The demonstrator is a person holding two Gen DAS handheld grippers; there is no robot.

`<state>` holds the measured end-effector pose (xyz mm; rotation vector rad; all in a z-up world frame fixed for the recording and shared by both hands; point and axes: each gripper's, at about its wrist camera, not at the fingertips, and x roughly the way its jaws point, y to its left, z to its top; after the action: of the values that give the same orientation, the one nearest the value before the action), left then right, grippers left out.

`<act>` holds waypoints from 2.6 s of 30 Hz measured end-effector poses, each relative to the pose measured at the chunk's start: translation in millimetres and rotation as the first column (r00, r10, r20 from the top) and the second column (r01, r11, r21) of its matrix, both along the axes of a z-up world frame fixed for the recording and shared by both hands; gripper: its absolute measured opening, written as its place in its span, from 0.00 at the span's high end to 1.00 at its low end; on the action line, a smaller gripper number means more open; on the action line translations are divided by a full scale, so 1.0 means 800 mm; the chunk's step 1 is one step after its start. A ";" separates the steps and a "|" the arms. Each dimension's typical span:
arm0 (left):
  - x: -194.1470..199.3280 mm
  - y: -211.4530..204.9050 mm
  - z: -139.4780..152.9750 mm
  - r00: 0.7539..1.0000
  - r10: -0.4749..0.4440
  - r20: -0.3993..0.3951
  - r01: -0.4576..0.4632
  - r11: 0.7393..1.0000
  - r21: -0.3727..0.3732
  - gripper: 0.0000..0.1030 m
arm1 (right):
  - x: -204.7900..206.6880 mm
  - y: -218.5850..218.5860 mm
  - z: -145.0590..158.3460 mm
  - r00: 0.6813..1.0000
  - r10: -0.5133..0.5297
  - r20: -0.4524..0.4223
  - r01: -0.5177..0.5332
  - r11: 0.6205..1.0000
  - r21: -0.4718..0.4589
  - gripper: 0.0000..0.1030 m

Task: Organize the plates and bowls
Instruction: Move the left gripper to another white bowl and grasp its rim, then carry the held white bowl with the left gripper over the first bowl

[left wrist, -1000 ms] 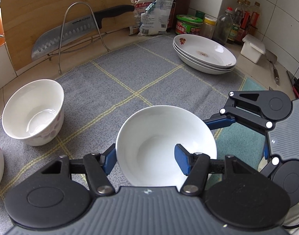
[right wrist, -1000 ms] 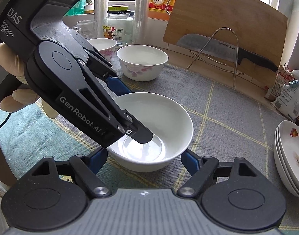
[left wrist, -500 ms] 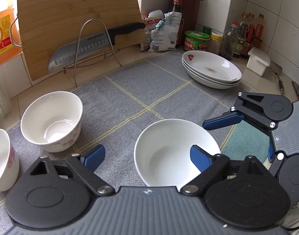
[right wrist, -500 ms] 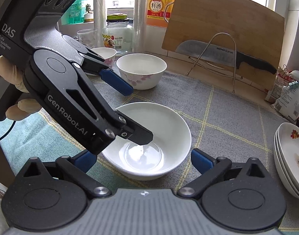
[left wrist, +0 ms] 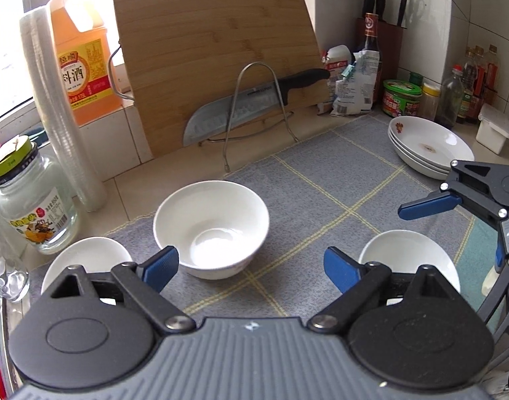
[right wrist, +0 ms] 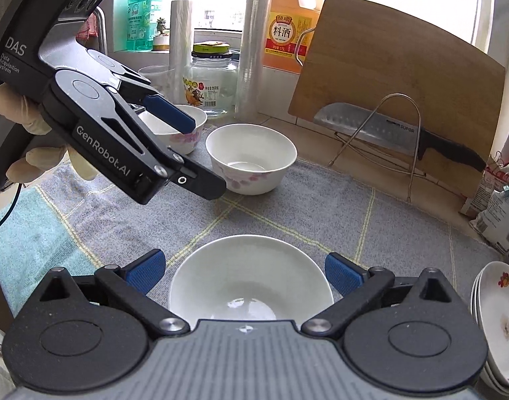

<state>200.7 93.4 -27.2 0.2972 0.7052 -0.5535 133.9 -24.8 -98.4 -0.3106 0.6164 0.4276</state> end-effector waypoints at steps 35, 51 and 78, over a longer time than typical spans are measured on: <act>0.155 0.014 -0.047 0.983 -0.069 -0.170 0.071 0.997 0.006 0.37 | 0.172 0.074 -0.020 0.988 -0.084 -0.131 0.086 0.996 0.003 0.00; 0.161 0.013 -0.053 0.974 -0.108 -0.199 0.108 0.994 -0.013 0.46 | 0.182 0.078 -0.022 0.987 -0.066 -0.147 0.067 0.998 0.000 0.06; 0.162 0.012 -0.053 0.972 -0.125 -0.197 0.124 0.992 -0.015 0.51 | 0.184 0.078 -0.023 0.985 -0.078 -0.155 0.078 0.997 -0.005 0.12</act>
<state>330.3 102.8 -69.8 0.2873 0.8820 -0.7102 281.5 37.6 -117.2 -0.2527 0.7782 0.3790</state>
